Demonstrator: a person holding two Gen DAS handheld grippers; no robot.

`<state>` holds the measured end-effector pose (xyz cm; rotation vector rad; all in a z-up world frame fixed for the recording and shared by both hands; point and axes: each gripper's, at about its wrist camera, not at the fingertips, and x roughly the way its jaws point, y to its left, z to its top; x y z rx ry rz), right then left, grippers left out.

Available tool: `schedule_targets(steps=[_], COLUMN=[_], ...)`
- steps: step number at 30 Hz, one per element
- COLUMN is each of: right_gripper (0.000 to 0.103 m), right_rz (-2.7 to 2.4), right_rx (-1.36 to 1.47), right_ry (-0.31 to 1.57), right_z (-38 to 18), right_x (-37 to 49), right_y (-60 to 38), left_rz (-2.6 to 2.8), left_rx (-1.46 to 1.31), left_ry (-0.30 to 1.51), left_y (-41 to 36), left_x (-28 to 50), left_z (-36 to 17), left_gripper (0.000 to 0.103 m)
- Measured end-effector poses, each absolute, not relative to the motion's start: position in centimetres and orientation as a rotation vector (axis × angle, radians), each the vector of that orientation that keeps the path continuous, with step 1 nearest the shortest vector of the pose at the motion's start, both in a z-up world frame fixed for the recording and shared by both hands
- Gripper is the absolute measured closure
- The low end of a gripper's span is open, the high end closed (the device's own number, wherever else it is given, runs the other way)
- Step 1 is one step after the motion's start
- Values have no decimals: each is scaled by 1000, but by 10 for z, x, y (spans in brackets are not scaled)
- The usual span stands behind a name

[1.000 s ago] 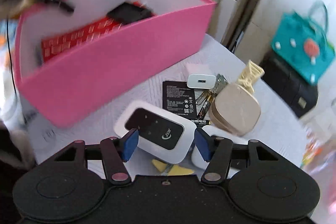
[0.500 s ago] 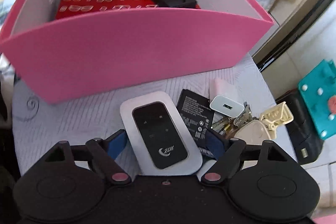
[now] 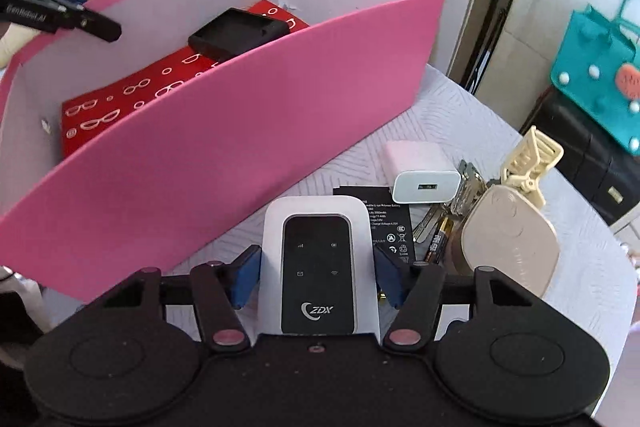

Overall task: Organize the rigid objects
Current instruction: 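Grasp the white ZDX router with the right tool, then lower the white ZDX router beside the black cradle and release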

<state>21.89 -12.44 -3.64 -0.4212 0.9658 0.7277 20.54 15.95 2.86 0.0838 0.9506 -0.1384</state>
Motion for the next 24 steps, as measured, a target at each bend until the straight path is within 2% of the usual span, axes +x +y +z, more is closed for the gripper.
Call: schedule_targets(steps=[4, 8, 10, 24], right_gripper=[37, 38, 38, 38], right_rz=[718, 681, 674, 591], right_rx=[-478, -470, -461, -381], right_ry=[937, 948, 918, 650], right_z=[-38, -36, -28, 77], right_x=[215, 213, 209, 204], right_y=[-121, -119, -120, -136], left_rz=[-135, -130, -129, -133], left_rx=[104, 93, 97, 158], left_ry=[944, 949, 941, 937], left_y=[158, 164, 165, 158], left_x=[205, 206, 205, 201], left_z=[29, 30, 32, 38], left_gripper=[86, 96, 98, 99])
